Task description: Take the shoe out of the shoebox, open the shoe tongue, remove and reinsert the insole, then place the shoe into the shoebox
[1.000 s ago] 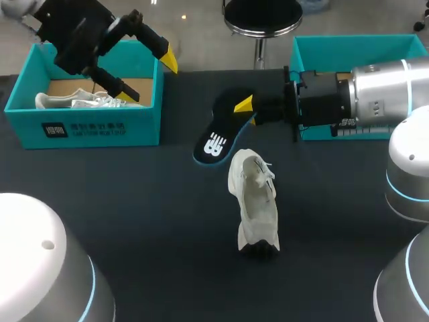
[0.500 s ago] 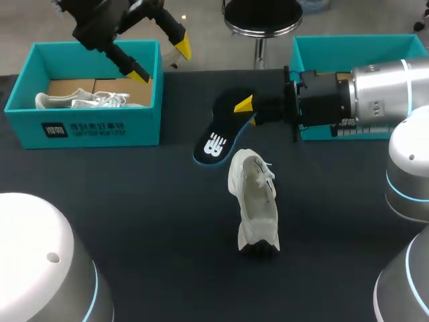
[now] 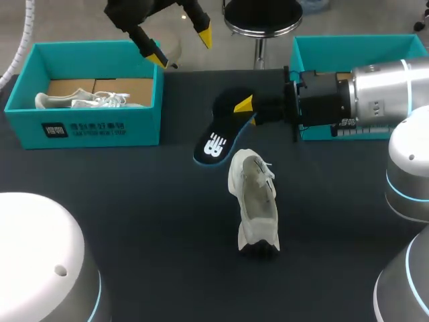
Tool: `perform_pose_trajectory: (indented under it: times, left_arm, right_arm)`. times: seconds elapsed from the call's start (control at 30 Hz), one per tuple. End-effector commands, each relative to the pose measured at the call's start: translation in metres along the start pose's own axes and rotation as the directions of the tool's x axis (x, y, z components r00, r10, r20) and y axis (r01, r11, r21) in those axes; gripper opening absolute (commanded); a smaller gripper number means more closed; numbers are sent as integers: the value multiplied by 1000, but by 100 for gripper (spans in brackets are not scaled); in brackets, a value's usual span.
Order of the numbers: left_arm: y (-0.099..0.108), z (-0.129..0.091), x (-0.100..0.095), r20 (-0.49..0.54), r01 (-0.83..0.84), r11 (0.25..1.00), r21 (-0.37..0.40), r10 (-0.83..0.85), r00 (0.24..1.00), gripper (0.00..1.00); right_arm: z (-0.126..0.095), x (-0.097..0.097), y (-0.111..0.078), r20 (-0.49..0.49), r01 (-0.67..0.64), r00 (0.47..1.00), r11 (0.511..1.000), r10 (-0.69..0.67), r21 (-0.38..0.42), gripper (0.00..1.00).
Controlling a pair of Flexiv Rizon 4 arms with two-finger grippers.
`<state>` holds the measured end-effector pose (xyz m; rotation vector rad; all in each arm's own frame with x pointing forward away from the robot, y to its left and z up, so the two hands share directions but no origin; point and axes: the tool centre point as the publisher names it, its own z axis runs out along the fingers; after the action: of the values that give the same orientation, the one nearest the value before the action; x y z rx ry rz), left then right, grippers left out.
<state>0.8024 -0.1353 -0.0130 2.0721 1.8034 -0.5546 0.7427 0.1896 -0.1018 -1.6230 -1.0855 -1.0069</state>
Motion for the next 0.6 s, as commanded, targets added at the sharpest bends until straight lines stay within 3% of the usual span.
perform_pose_trajectory:
  times: [0.03, 0.6]
  left_arm:
    - [11, 2, -11, -81, 3, 1000, 22, -1, 997, 100]
    - [32, 6, -24, -100, 40, 997, 60, -34, 994, 100]
  right_arm:
    - [2, 0, -1, 2, -1, 1000, 1000, 1, -3, 0]
    - [2, 0, -1, 2, -1, 1000, 1000, 1, -3, 0]
